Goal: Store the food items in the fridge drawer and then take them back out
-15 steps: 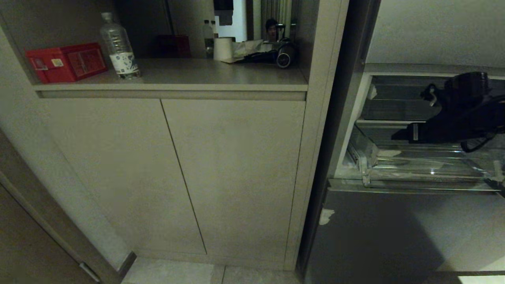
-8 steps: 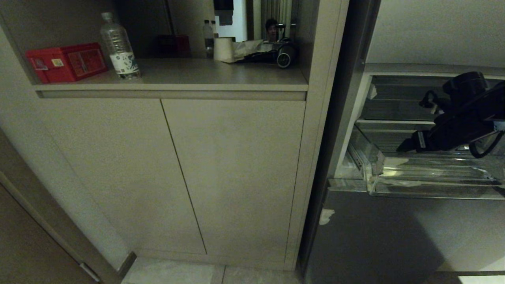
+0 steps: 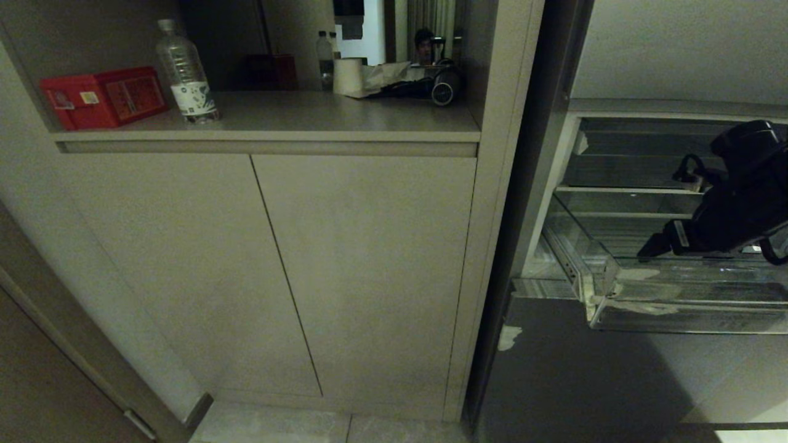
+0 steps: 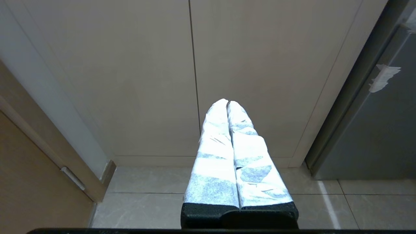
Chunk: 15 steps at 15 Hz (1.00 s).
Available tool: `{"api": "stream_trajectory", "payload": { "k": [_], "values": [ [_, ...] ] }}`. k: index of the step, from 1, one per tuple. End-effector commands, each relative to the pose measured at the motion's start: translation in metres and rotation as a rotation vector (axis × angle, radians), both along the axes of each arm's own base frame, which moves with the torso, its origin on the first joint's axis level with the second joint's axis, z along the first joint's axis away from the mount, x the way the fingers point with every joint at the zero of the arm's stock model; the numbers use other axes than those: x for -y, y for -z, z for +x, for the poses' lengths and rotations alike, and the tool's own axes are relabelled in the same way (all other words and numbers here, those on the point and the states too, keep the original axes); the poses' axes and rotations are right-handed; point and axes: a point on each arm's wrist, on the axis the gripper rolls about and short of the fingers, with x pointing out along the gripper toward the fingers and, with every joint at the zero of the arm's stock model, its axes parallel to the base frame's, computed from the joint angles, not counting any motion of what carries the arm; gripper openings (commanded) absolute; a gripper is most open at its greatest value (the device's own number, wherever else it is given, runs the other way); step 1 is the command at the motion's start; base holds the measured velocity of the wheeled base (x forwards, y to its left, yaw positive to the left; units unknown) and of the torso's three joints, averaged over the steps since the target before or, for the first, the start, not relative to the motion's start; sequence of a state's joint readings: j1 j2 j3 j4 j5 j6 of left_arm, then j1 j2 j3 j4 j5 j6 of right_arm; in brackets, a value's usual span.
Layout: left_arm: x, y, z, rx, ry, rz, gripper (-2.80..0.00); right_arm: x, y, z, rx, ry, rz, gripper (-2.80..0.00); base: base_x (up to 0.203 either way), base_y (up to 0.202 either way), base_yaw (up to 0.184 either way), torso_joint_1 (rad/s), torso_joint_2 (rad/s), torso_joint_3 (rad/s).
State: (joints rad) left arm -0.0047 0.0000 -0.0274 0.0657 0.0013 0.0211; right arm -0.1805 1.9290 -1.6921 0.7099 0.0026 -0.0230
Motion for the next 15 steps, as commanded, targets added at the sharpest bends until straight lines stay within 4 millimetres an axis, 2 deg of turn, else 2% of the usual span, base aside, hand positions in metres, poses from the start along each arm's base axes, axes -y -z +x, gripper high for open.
{"api": "stream_trajectory", "payload": {
  "k": [1,12,15],
  "values": [
    [0.0,0.0,0.0,-0.002,-0.001,-0.001,-2.8,-0.001,-0.001,-0.015,-0.013,-0.002,0.011,0.0,0.0,0.0,0.0,0.0,0.0,0.0],
    [0.0,0.0,0.0,-0.002,0.0,0.0,-2.8,-0.002,0.0,-0.07,-0.063,0.011,0.035,0.0,0.0,0.0,0.0,0.0,0.0,0.0],
    [0.0,0.0,0.0,-0.002,0.0,0.0,-2.8,-0.001,-0.004,-0.065,-0.01,-0.001,0.035,0.0,0.0,0.0,0.0,0.0,0.0,0.0]
  ]
}}
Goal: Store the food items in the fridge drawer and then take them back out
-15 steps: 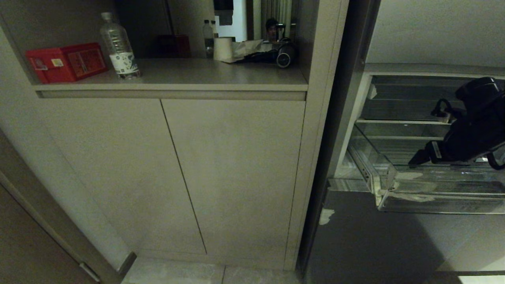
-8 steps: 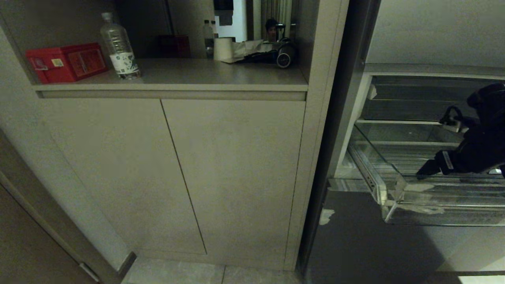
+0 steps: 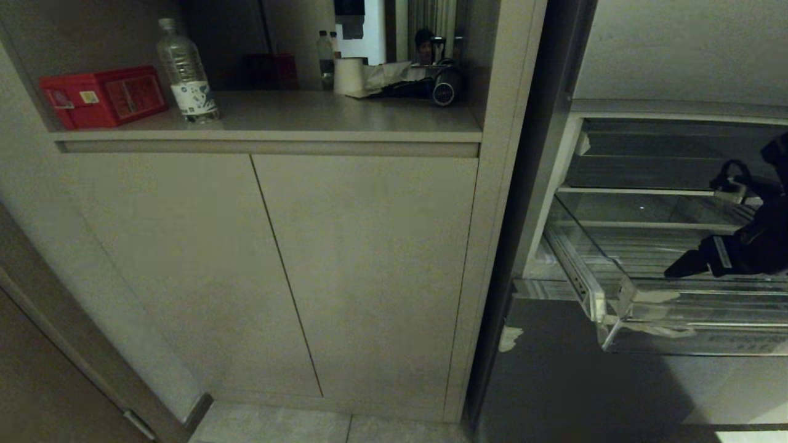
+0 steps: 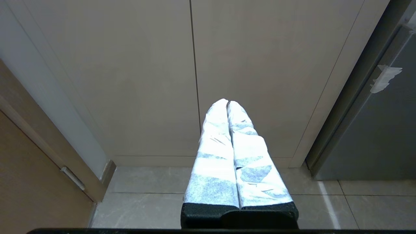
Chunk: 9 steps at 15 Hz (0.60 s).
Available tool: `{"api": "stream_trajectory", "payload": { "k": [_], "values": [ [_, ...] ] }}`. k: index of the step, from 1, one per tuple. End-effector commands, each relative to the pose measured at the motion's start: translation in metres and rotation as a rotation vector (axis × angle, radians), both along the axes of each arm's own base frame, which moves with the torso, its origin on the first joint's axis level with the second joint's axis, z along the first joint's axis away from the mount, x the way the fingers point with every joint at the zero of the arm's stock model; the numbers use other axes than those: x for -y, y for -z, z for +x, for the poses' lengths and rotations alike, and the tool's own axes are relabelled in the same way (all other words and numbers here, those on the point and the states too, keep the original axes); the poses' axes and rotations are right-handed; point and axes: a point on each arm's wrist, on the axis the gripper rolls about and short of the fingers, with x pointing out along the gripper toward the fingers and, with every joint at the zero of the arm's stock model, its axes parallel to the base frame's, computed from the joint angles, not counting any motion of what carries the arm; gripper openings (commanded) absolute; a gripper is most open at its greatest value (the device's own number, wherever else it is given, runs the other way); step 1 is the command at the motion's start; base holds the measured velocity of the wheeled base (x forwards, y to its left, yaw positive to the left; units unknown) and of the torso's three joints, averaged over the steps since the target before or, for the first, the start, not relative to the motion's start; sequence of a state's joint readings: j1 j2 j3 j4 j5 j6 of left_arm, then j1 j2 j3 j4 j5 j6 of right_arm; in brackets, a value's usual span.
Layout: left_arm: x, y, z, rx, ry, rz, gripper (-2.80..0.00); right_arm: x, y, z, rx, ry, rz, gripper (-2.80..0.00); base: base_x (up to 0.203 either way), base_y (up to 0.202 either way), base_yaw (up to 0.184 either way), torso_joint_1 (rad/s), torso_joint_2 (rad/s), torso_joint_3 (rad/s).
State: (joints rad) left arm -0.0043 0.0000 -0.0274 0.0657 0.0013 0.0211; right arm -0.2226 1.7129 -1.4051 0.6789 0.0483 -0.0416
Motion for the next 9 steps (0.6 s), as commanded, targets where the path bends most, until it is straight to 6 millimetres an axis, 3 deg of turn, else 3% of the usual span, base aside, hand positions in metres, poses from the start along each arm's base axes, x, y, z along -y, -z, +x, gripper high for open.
{"api": "stream_trajectory", "payload": {
  "k": [1,5,9],
  "values": [
    [0.0,0.0,0.0,-0.002,-0.001,0.0,-2.8,0.001,-0.004,0.006,0.068,-0.006,-0.006,0.0,0.0,0.0,0.0,0.0,0.0,0.0],
    [0.0,0.0,0.0,-0.002,-0.001,0.0,-2.8,0.007,0.006,0.042,0.213,-0.007,-0.032,0.0,0.0,0.0,0.0,0.0,0.0,0.0],
    [0.0,0.0,0.0,-0.002,0.0,-0.001,-2.8,0.008,-0.001,0.049,0.367,-0.007,-0.008,0.0,0.0,0.0,0.0,0.0,0.0,0.0]
  ]
}}
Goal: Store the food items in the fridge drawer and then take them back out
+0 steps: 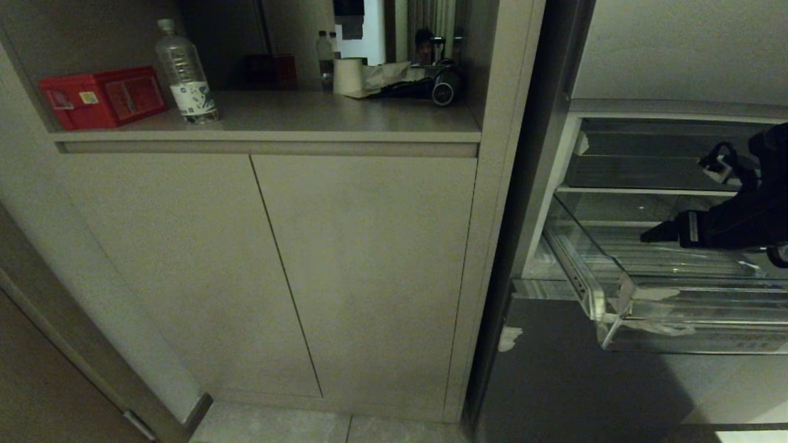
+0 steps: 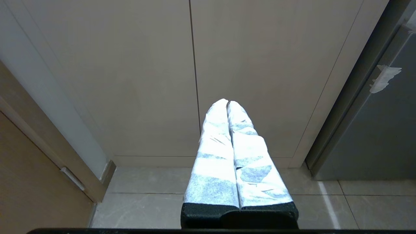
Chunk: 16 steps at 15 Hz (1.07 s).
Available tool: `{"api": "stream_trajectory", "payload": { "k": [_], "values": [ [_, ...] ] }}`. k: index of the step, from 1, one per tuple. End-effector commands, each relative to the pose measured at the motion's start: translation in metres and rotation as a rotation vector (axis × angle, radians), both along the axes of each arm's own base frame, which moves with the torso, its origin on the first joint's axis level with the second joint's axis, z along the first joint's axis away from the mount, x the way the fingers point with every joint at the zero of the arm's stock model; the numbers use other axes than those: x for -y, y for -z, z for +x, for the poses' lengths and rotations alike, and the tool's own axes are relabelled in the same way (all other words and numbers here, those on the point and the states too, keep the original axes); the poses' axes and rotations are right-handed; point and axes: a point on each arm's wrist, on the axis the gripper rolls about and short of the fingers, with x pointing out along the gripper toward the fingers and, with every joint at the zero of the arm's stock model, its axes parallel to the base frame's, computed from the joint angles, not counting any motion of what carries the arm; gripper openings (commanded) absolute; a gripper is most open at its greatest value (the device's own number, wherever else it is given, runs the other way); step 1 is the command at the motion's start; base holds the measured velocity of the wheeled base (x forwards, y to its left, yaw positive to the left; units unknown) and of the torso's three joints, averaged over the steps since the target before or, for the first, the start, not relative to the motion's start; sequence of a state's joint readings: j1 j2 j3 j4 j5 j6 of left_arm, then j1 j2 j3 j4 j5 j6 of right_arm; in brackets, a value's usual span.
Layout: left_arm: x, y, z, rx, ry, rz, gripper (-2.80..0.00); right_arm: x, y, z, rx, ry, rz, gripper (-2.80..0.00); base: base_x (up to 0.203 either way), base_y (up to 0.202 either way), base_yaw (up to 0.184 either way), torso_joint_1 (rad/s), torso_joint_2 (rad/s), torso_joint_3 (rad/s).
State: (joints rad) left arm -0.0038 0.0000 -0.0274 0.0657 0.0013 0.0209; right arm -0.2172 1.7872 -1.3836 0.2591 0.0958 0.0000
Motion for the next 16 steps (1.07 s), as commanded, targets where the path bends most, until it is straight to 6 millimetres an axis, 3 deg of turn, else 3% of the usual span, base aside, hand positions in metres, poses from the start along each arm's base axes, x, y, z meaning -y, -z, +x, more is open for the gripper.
{"api": "stream_trajectory", "payload": {
  "k": [1,3,5,10,11,13,16],
  "values": [
    [0.0,0.0,0.0,-0.002,0.001,0.0,-2.8,0.0,-0.005,0.0,0.078,0.0,-0.003,0.0,0.0,0.0,0.0,0.0,0.0,0.0],
    [0.0,0.0,0.0,-0.002,-0.001,0.0,-2.8,-0.004,-0.013,-0.016,0.119,-0.004,-0.012,0.0,0.0,0.0,0.0,0.0,0.0,0.0],
    [0.0,0.0,0.0,-0.002,0.0,-0.001,-2.8,-0.011,-0.026,-0.045,0.161,-0.013,-0.02,0.0,0.0,0.0,0.0,0.0,0.0,0.0],
    [0.0,0.0,0.0,-0.002,0.001,0.001,-2.8,-0.037,-0.058,-0.163,0.356,-0.033,-0.053,0.0,0.0,0.0,0.0,0.0,0.0,0.0],
    [0.0,0.0,0.0,-0.002,0.001,0.001,-2.8,-0.043,-0.057,-0.19,0.395,-0.036,-0.061,-2.8,0.0,0.0,0.0,0.0,0.0,0.0],
    [0.0,0.0,0.0,-0.002,0.0,0.0,-2.8,-0.054,-0.045,-0.239,0.465,-0.041,-0.076,-2.8,0.0,0.0,0.0,0.0,0.0,0.0],
    [0.0,0.0,0.0,-0.002,-0.001,-0.001,-2.8,-0.067,-0.008,-0.299,0.557,-0.05,-0.097,-2.8,0.0,0.0,0.0,0.0,0.0,0.0]
  ]
}}
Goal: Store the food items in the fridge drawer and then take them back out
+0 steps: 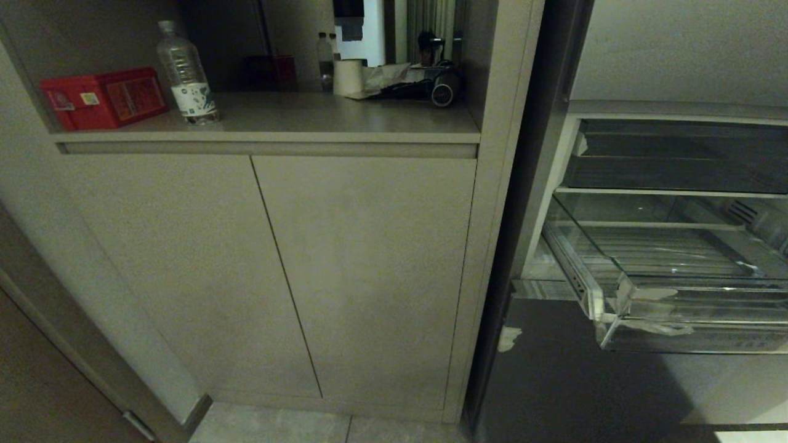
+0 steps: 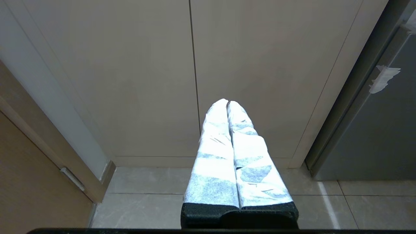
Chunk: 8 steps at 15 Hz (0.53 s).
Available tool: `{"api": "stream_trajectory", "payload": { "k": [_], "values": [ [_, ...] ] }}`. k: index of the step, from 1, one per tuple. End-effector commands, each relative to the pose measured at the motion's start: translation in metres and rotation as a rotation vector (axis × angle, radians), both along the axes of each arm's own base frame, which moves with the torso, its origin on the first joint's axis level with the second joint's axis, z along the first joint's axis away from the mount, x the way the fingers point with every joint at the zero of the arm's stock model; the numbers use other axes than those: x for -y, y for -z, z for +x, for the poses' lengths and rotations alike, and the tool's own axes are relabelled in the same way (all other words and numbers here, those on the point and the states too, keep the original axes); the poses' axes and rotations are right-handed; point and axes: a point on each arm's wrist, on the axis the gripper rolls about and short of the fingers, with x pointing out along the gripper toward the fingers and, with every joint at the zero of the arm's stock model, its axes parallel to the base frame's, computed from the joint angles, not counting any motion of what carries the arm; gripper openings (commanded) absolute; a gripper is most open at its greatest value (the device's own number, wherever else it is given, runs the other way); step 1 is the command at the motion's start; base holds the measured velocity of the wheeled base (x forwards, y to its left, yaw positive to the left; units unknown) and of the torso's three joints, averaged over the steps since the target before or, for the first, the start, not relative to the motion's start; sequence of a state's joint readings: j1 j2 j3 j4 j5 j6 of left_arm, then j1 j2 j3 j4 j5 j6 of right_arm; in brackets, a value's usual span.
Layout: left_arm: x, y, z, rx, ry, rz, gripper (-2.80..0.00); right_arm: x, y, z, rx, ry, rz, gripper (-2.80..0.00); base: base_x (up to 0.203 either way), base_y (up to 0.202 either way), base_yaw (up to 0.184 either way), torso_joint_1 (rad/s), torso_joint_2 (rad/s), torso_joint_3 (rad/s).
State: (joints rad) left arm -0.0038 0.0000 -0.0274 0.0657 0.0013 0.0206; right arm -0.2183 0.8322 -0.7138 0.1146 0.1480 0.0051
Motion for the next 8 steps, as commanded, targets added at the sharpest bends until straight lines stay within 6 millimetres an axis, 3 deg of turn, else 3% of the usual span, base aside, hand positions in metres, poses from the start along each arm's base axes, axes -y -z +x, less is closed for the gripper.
{"api": "stream_trajectory", "payload": {
  "k": [1,4,8],
  "values": [
    [0.0,0.0,0.0,-0.002,0.001,0.001,-2.8,-0.014,0.036,-0.062,0.145,-0.012,-0.032,-2.8,0.0,0.0,0.0,0.0,0.0,0.0],
    [0.0,0.0,0.0,-0.002,0.001,0.0,-2.8,-0.019,0.093,-0.082,0.233,-0.047,-0.082,-2.8,0.0,0.0,0.0,0.0,0.0,0.0],
    [0.0,0.0,0.0,-0.002,0.0,-0.001,-2.8,-0.018,0.15,-0.076,0.164,-0.066,-0.155,-2.8,0.0,0.0,0.0,0.0,0.0,0.0]
  ]
}}
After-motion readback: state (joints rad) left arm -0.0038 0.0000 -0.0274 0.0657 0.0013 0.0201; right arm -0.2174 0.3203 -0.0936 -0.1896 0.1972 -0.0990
